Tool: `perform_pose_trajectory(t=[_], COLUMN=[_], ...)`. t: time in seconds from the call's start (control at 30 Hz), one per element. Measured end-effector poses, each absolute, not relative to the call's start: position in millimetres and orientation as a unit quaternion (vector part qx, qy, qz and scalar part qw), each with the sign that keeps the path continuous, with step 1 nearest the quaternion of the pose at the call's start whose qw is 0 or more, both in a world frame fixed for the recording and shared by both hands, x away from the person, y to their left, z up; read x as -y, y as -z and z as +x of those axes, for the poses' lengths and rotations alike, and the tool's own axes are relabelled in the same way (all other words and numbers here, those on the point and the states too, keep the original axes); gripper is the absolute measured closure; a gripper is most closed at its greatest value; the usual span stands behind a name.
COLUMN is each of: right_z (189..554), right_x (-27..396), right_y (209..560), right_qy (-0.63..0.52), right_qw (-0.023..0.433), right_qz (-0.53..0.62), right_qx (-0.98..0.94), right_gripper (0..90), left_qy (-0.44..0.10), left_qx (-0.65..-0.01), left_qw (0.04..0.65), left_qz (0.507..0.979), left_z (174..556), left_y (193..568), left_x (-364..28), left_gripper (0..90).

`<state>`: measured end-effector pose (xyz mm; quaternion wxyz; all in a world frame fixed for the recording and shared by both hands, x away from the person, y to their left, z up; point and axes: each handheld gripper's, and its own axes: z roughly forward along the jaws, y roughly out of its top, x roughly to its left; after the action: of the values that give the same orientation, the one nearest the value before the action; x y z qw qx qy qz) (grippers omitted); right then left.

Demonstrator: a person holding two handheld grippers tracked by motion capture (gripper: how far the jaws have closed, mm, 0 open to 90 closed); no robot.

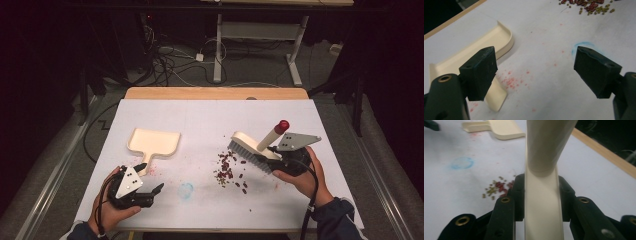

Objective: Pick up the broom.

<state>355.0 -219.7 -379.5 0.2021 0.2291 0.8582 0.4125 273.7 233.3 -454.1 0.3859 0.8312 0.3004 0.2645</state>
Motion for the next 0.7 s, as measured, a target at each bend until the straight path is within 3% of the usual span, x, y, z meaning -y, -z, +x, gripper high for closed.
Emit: perform_pose_trajectory(t=[0.17,0.7], right_z=[372.2,456.8], right_x=[225.0,183.2], right_y=[374.8,398.6], right_qy=[-0.407,-0.338], right_qw=[0.239,0.273], right_qz=[0.249,0.268], right_qx=[-0.846,-0.860], right_gripper=[67.2,67.3], left_qy=[-0.265,-0.252], left_qx=[-0.310,-0.317], left_qw=[0.381,0.364], left_qz=[0.830,0.838], left_z=[271.5,268.2], left_y=[458.7,466.9], left_x=[-241.5,-242.8], left_gripper=[18.1,18.1])
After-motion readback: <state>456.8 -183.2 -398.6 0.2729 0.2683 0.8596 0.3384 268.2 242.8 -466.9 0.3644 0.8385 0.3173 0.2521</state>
